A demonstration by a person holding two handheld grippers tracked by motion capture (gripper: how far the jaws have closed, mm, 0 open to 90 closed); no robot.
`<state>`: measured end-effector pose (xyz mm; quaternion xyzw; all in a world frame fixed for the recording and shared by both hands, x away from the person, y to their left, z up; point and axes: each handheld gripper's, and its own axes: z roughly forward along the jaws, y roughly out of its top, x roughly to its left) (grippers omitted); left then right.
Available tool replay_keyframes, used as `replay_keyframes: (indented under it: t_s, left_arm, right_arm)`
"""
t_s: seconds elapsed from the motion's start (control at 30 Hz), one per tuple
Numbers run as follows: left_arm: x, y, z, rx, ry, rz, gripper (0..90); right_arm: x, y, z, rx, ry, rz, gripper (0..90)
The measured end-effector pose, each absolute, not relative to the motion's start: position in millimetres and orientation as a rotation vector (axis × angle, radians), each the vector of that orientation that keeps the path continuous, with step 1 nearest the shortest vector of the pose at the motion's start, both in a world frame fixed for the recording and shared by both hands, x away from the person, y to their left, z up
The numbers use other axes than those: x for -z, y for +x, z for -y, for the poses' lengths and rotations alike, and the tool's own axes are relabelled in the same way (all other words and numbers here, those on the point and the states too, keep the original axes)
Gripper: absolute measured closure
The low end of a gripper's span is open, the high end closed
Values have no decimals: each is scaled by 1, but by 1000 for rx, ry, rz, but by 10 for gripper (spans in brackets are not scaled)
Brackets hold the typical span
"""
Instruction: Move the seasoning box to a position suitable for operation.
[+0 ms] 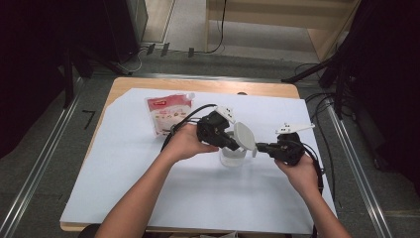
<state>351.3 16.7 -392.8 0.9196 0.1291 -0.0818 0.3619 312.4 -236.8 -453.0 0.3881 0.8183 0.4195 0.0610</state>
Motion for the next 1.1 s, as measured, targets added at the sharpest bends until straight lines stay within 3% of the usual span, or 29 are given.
replay_keyframes:
  t_s: [0.8, 0.97, 1.1]
  left_arm:
    - [387, 365, 22, 292, 2378, -347, 897]
    - [387, 365, 23, 292, 2378, -361, 857]
    - [385, 366, 17, 272, 2378, -379, 766]
  right_arm:
    - [456, 311, 238, -1288, 1204, -2464, 900]
    - [456, 311, 239, -1300, 1204, -2463, 900]
    - [456, 311, 240, -1304, 1195, -2458, 897]
